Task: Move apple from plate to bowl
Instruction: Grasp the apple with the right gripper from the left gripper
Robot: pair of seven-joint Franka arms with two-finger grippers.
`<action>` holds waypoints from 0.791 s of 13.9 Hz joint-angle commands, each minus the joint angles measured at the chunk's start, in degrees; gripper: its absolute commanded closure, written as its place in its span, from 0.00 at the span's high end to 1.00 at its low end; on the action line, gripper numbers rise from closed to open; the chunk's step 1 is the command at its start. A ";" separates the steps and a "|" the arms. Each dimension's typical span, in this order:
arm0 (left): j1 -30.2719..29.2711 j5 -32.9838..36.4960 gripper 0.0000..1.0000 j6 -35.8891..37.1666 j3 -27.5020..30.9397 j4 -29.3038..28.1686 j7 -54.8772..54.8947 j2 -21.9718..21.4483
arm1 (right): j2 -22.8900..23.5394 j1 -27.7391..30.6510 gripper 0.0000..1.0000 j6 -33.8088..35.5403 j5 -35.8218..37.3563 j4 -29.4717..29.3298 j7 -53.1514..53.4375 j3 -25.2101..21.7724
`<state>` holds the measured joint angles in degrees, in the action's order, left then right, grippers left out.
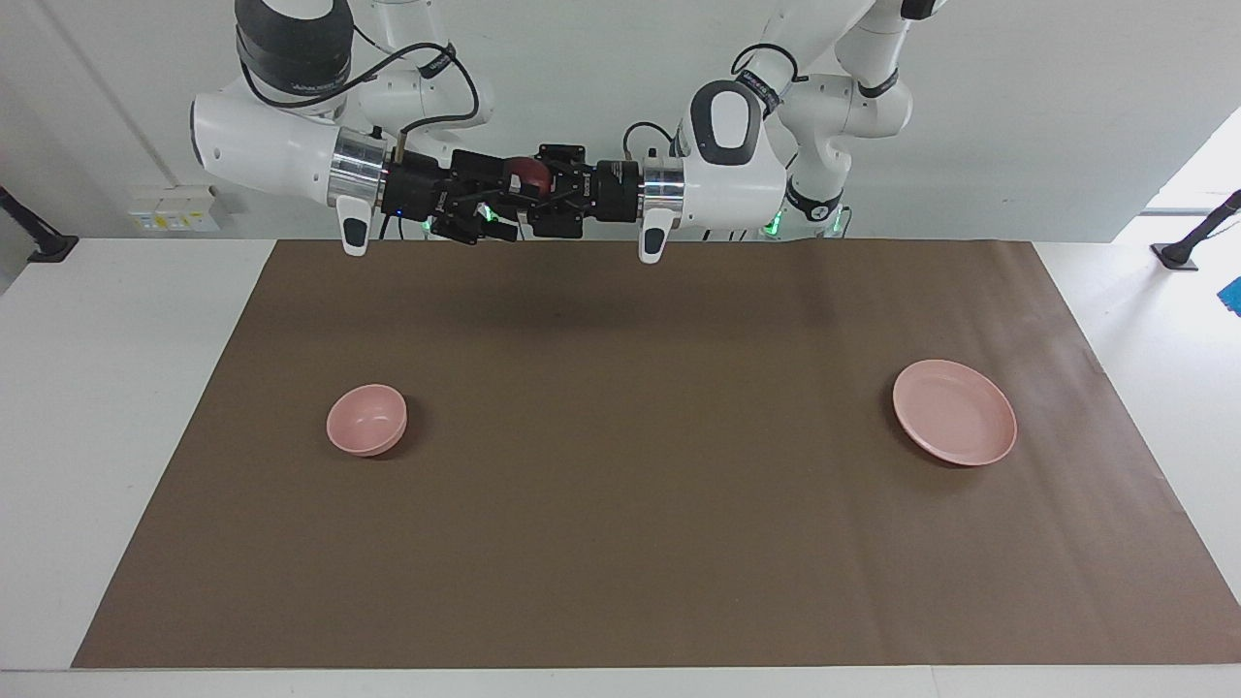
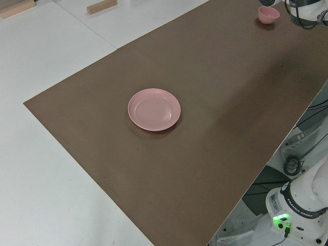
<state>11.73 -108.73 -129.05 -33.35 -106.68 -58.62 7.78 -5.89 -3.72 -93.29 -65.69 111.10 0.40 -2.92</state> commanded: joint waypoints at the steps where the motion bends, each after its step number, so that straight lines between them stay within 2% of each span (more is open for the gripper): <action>1: 0.66 -0.96 0.00 -2.17 0.22 0.77 -1.06 -0.49 | -0.88 0.55 1.00 1.09 0.21 -0.80 2.59 0.11; 11: 0.75 -0.96 0.00 -2.26 -0.05 1.30 -0.97 -0.40 | -4.39 0.46 1.00 2.94 2.58 3.59 -2.24 0.02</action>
<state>11.73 -108.73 -129.80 -33.54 -106.01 -58.64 7.76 -7.57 -3.68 -90.80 -64.38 111.75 0.16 -2.91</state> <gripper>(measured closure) 0.238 0.000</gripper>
